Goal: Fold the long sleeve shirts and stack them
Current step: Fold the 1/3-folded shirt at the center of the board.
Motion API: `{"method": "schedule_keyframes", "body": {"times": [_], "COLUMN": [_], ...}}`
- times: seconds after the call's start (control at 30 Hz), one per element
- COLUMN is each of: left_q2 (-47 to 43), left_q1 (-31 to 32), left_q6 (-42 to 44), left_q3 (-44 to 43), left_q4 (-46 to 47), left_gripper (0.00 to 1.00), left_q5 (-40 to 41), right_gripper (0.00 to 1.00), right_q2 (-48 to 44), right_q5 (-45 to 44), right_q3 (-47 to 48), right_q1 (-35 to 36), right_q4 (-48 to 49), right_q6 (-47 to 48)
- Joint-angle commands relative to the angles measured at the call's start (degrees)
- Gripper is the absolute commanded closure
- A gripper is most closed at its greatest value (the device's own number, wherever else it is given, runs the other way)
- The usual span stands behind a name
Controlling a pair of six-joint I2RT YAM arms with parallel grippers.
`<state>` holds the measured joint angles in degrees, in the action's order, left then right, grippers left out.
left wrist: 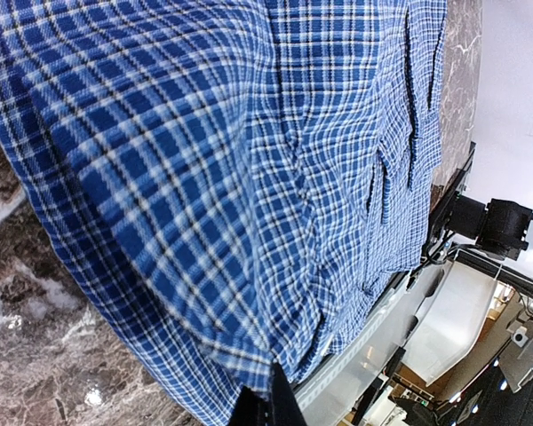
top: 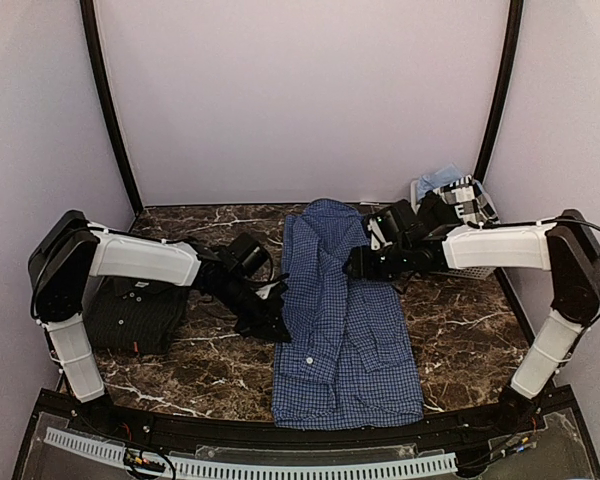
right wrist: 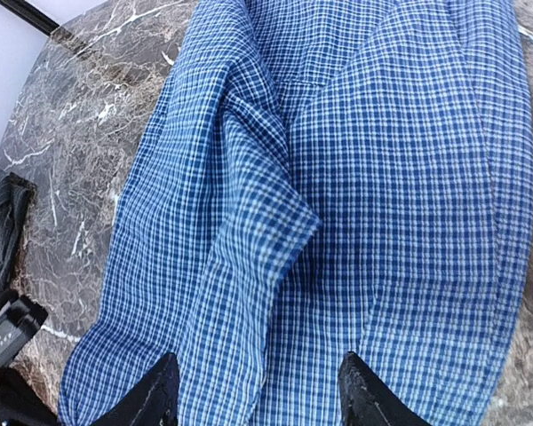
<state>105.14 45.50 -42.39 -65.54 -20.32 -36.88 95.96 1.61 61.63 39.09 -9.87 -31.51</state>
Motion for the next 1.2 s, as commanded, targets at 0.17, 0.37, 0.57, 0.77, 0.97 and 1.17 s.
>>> {"method": "schedule_keyframes", "body": {"times": [0.17, 0.37, 0.57, 0.77, 0.97, 1.17], "left_q2": [-2.1, -2.2, -2.3, -2.1, 0.0, 6.9], "left_q1": [-0.1, -0.2, -0.2, -0.5, -3.4, -7.8], "left_q6": [2.3, 3.5, 4.0, 5.3, 8.2, 10.9], "left_q3": [-0.9, -1.5, -1.8, -3.1, -10.8, -24.2], "left_q4": [-3.4, -4.4, -4.8, -6.6, -7.4, -4.1], "left_gripper": [1.0, 0.96, 0.92, 0.82, 0.79, 0.75], "left_q5": [-0.4, 1.9, 3.3, 5.5, 12.5, 19.2], "right_gripper": [0.43, 0.5, 0.54, 0.57, 0.62, 0.8], "right_q2": [5.6, 8.1, 10.6, 12.4, 13.2, 13.6], "right_q5": [4.4, 5.9, 7.6, 8.5, 7.9, 6.7], "right_q3": [2.9, 3.5, 5.0, 6.1, 6.4, 6.4], "right_q1": [-1.7, -3.7, -4.9, -4.9, -5.0, -5.1], "right_q4": [6.6, 9.3, 11.1, 11.6, 11.7, 11.0], "right_q6": [-1.4, -3.6, -4.5, -4.6, -4.9, -5.1]}}
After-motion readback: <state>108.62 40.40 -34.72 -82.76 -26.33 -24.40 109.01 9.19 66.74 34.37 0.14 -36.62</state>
